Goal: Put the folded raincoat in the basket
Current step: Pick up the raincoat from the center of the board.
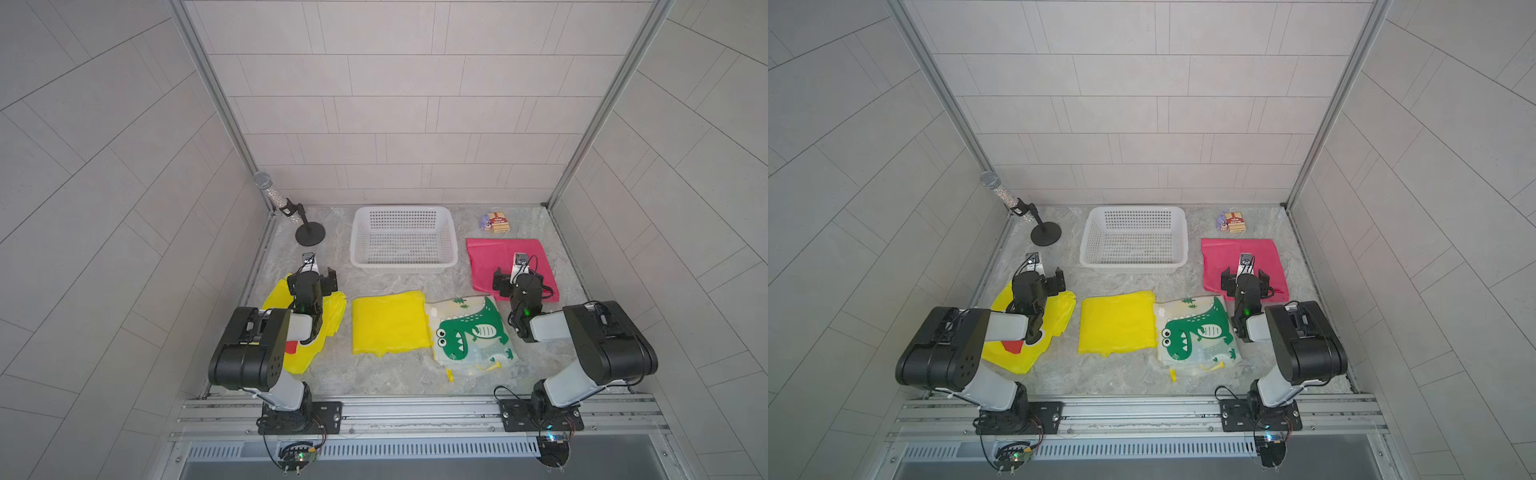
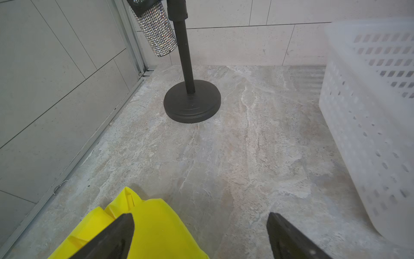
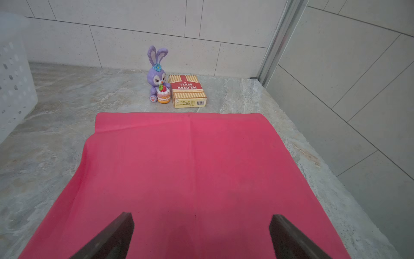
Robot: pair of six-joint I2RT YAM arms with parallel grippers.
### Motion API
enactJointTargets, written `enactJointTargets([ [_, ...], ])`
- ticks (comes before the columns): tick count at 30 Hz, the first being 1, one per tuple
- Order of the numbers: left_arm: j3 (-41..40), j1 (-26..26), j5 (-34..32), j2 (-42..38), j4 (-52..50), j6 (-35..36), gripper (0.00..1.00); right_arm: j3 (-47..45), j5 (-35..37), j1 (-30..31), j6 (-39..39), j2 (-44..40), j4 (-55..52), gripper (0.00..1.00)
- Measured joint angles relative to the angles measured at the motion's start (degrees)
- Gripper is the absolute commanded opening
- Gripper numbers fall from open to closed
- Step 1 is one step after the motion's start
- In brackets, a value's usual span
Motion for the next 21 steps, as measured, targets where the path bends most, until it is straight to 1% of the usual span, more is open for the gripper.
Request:
enactJointTargets([
  [21, 0.07, 0.0, -0.35, 0.0, -0.04, -0.02, 1.0, 0.0, 0.0, -0.04, 0.02, 0.0, -0.02, 1.0],
])
